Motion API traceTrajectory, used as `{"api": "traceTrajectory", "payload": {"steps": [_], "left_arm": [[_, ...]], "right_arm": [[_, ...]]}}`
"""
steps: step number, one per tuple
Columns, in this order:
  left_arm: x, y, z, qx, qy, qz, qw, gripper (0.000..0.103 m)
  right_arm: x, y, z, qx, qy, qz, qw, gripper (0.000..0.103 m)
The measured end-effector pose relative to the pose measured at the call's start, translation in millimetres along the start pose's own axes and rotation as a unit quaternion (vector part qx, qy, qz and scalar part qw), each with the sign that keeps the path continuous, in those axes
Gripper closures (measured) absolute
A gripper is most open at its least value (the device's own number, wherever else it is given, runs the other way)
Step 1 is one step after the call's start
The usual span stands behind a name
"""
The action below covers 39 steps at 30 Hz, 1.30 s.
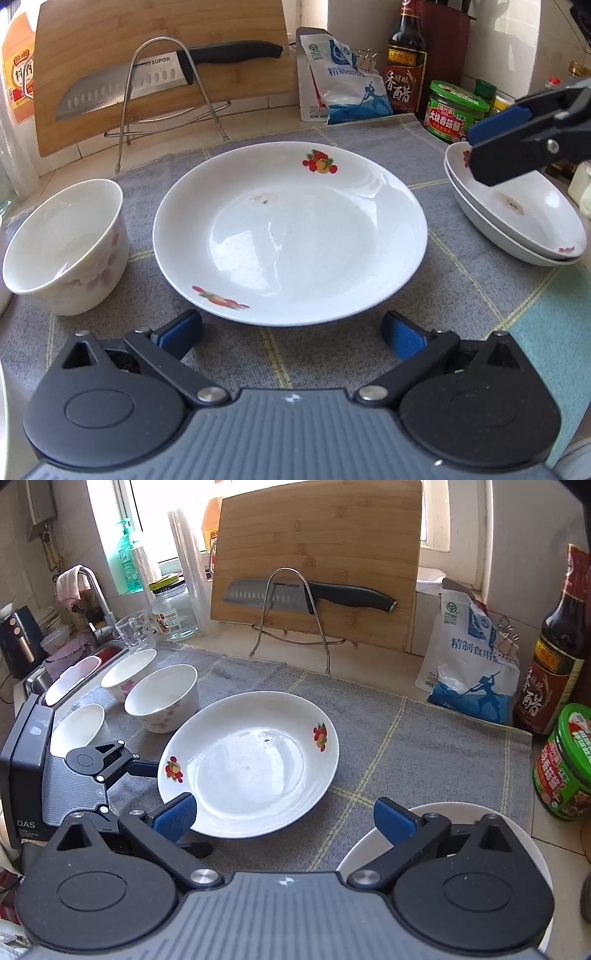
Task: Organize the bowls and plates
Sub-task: 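Move the right tool to a white flower-print plate and grip its rim, then lift the flower-print plate with the right tool and carry it toward the stacked plates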
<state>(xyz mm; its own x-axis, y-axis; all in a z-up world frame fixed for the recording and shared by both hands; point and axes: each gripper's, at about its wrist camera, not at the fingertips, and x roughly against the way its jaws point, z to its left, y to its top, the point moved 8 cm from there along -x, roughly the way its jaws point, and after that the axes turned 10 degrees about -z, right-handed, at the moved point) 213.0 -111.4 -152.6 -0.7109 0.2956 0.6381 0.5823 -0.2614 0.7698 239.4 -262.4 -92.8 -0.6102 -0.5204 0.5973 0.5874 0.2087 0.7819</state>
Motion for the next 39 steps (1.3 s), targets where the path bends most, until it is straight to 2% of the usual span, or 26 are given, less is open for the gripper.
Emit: {"api": "traceTrajectory", "payload": {"steps": [6, 13, 20, 27, 39], "left_arm": [[0.2, -0.4, -0.5, 0.006, 0.009, -0.012, 0.9999, 0.0], [3.1, -1.9, 0.4, 0.002, 0.006, -0.026, 0.9997, 0.0], [3.4, -0.4, 0.5, 0.006, 0.01, -0.029, 0.9995, 0.0], [3.8, 0.3, 2.0, 0.004, 0.005, -0.039, 0.9992, 0.0], [-0.6, 5.8, 4.3, 0.001, 0.005, -0.045, 0.999, 0.0]], "right_arm": [[-34.0, 3.2, -3.6, -0.025, 0.035, 0.053, 0.998, 0.0], [-72.5, 12.6, -6.7, -0.022, 0.038, 0.094, 0.995, 0.0], [-110.5, 7.0, -8.3, -0.029, 0.056, 0.141, 0.988, 0.0], [-128.7, 10.9, -0.1, 0.002, 0.08, 0.163, 0.983, 0.0], [-147.6, 29.4, -2.6, 0.008, 0.139, 0.185, 0.973, 0.0]]}}
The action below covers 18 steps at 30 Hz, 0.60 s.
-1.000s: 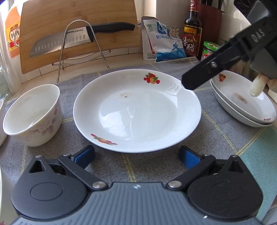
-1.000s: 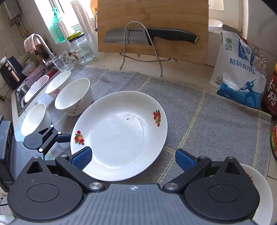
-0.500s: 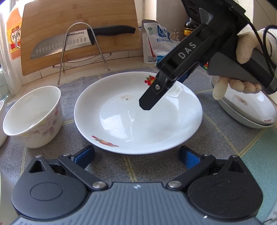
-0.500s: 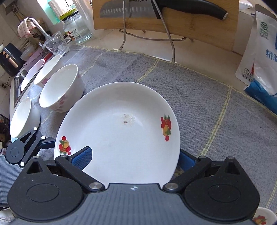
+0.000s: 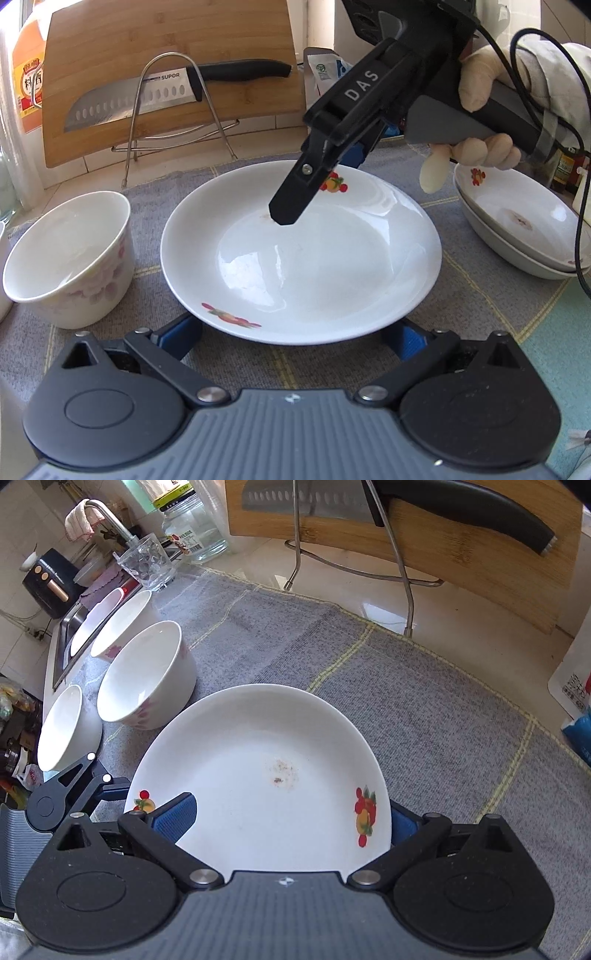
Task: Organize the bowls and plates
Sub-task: 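Lift the flower-print plate with the right tool and carry it toward the stacked plates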
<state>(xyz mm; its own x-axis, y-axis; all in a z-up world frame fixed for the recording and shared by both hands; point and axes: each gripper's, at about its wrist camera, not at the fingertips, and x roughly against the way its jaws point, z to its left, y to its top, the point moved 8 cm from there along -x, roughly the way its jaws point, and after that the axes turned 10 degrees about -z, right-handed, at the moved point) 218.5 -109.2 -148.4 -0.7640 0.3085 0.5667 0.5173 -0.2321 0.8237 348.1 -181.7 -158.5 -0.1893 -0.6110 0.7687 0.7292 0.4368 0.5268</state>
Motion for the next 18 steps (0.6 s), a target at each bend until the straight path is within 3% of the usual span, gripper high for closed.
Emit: {"api": "traceTrajectory", "payload": {"steps": [18], "left_arm": [[6.1, 2.0, -2.9, -0.007, -0.015, -0.006, 0.9998, 0.001]], "right_arm": [[-0.7, 11.3, -5.1, -0.037, 0.072, 0.037, 0.996, 0.0]]}}
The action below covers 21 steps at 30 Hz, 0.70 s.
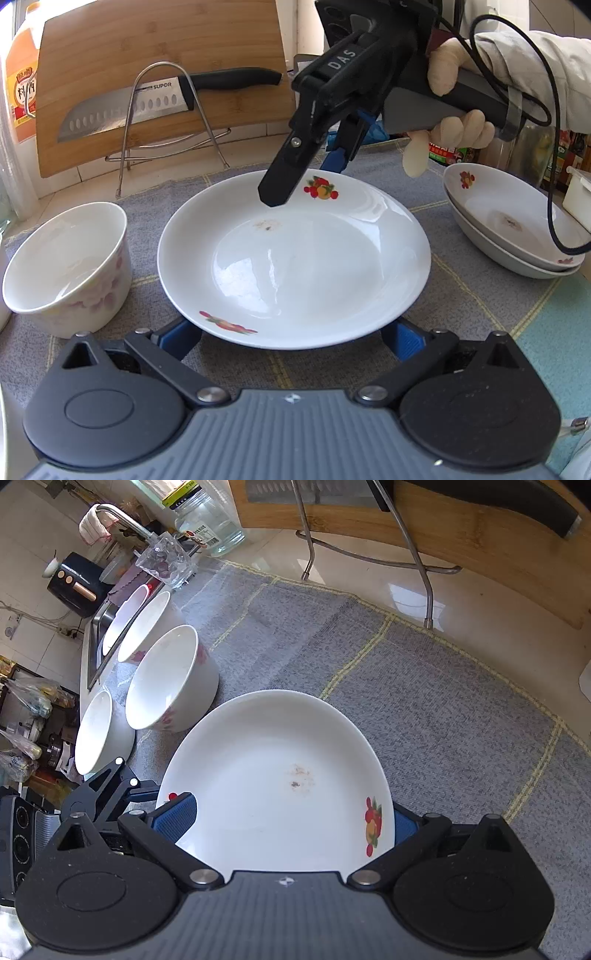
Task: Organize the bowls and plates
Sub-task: 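Lift the flower-print plate with the right tool and carry it toward the stacked plates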
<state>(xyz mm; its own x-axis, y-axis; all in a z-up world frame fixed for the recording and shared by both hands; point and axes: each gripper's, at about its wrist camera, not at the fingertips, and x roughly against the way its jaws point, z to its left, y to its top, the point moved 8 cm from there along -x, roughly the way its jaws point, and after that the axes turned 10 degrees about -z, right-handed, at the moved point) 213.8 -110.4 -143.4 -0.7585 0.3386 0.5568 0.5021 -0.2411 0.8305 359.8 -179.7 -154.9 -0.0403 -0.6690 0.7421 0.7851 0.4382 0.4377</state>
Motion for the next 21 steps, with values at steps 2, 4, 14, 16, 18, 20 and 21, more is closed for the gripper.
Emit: {"api": "traceTrajectory", "payload": {"steps": [2, 4, 14, 16, 18, 20, 21], "left_arm": [[-0.1, 0.5, 0.0, 0.001, -0.001, 0.001, 1.0, 0.001], [-0.4, 0.9, -0.3, 0.001, -0.001, 0.003, 1.0, 0.001], [-0.9, 2.8, -1.0, 0.0, -0.006, 0.011, 0.9999, 0.001], [0.1, 4.5, -0.9, -0.002, -0.008, 0.009, 0.9999, 0.001], [1.8, 7.0, -1.5, -0.005, -0.009, 0.008, 0.9999, 0.001], [4.6, 9.9, -2.4, -0.006, -0.012, 0.007, 0.9999, 0.001], [6.4, 11.5, -3.0, -0.006, -0.014, 0.006, 0.9999, 0.001]], "right_arm": [[-0.5, 1.3, -0.5, -0.002, 0.005, 0.003, 1.0, 0.0], [-0.7, 2.0, -0.8, -0.005, 0.009, 0.006, 1.0, 0.0], [-2.1, 2.4, 0.7, -0.006, 0.003, 0.01, 1.0, 0.0], [-0.6, 2.8, 1.5, -0.005, 0.002, 0.007, 1.0, 0.0], [1.4, 3.1, 2.3, -0.004, 0.001, 0.004, 1.0, 0.0], [4.1, 2.5, 3.8, -0.003, -0.002, 0.002, 1.0, 0.0], [5.6, 2.0, 4.5, -0.003, -0.004, 0.0, 1.0, 0.0]]}}
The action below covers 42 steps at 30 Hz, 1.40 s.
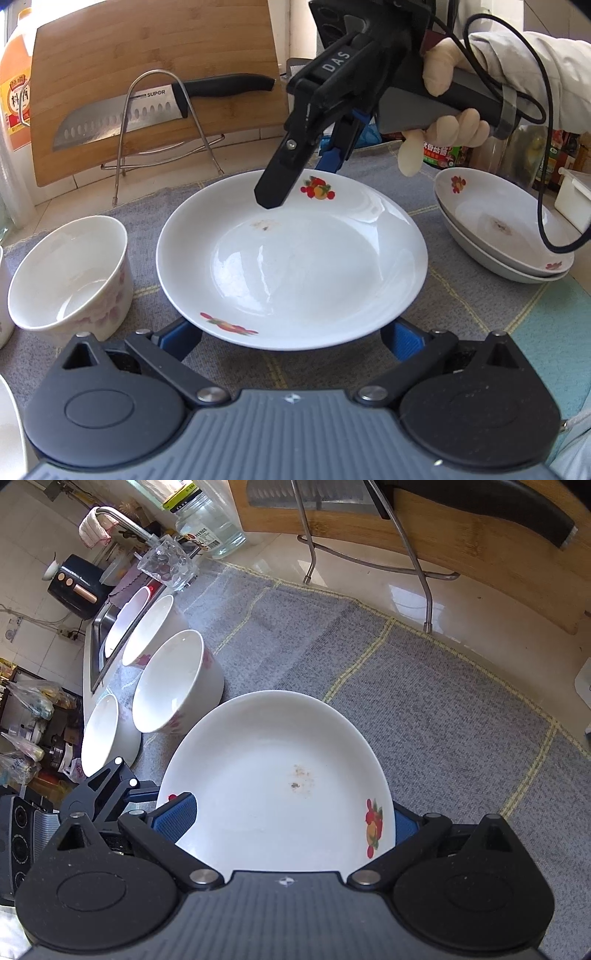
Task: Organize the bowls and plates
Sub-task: 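Lift the flower-print plate with the right tool and carry it toward the stacked plates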
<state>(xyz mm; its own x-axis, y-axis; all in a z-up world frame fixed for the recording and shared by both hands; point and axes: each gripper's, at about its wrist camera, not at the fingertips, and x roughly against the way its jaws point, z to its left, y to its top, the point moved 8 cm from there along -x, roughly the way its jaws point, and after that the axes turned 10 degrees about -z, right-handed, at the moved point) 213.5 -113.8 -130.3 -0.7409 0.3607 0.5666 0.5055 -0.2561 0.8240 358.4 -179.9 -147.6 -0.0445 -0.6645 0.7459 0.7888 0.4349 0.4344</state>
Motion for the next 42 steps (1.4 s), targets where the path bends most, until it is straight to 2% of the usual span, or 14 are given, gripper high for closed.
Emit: {"api": "traceTrajectory", "payload": {"steps": [10, 22, 32, 42], "left_arm": [[21.1, 14.7, -13.0, -0.022, -0.021, -0.007, 0.9995, 0.001], [37.0, 23.9, -36.4, -0.044, -0.071, -0.01, 0.9964, 0.001], [33.1, 35.4, -71.5, -0.069, -0.124, -0.016, 0.9898, 0.001], [18.8, 42.2, -108.5, -0.097, -0.18, -0.011, 0.9789, 0.001]], "right_arm": [[21.7, -9.8, 11.8, -0.001, -0.012, -0.024, 1.0, 0.0], [58.1, -39.2, 17.8, -0.026, -0.041, -0.062, 0.997, 0.0], [98.2, -70.5, 8.7, -0.061, -0.077, -0.097, 0.99, 0.0], [131.2, -108.4, -10.9, -0.106, -0.114, -0.126, 0.98, 0.0]]}}
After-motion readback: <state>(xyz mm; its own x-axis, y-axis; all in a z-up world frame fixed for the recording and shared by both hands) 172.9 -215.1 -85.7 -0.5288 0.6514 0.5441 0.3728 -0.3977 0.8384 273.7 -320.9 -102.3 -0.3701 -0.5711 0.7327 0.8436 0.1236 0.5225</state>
